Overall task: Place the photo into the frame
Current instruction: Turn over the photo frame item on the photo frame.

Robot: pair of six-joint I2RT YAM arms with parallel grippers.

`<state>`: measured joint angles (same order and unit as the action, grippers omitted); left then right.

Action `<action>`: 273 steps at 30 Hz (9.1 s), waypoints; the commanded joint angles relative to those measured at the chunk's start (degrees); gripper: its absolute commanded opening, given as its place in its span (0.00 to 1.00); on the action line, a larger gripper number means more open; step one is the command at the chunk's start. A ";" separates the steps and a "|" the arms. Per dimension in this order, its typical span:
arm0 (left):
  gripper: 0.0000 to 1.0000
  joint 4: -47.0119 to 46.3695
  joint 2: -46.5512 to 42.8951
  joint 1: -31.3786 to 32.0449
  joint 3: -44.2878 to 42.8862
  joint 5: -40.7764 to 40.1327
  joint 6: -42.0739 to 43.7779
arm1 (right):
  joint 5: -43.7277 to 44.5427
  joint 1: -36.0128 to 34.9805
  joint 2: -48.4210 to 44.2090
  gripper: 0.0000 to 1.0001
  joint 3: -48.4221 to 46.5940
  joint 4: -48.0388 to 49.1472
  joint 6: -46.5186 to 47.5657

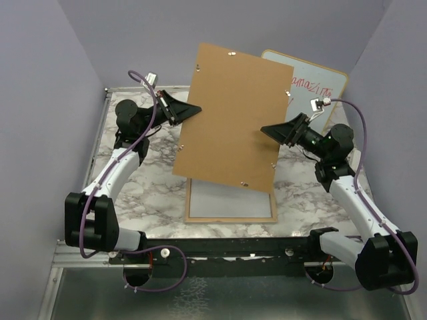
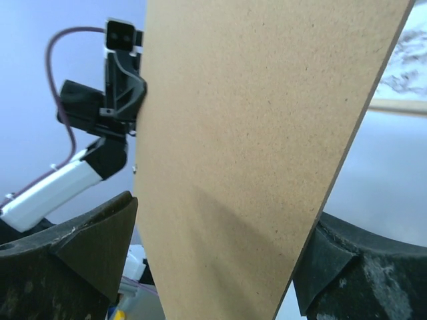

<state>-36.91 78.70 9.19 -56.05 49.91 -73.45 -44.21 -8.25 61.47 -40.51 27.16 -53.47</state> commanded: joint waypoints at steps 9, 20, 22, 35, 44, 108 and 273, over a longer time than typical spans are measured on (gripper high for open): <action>0.00 -3.78 -1.44 -1.59 2.74 1.18 -3.63 | 0.13 -0.27 -1.66 0.30 -2.24 2.89 -7.69; 0.46 -3.63 -0.72 -2.35 12.35 -1.01 0.18 | -1.41 -0.03 3.60 0.01 4.05 3.24 -6.43; 0.59 -2.76 -0.17 -3.00 14.15 -1.76 2.09 | -1.68 0.07 4.73 0.01 5.03 2.78 -6.19; 0.78 25.45 2.04 -4.79 13.77 -12.93 24.89 | -5.30 1.41 8.06 0.01 8.00 0.09 -1.89; 0.79 34.49 3.66 -4.80 12.94 -18.40 32.95 | -7.29 1.57 12.55 0.01 10.62 5.57 -3.14; 0.36 34.82 18.82 -0.41 15.18 -26.49 36.36 | 0.13 1.70 30.71 0.01 10.89 19.47 -1.78; 0.31 49.60 18.70 0.92 4.53 -37.64 45.27 | 25.95 -13.50 22.14 0.69 -10.51 -59.08 27.63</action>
<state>6.72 98.15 10.28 -52.07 17.04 -30.15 -14.11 -20.64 88.84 -55.46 -32.91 -24.86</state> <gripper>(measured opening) 0.283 0.682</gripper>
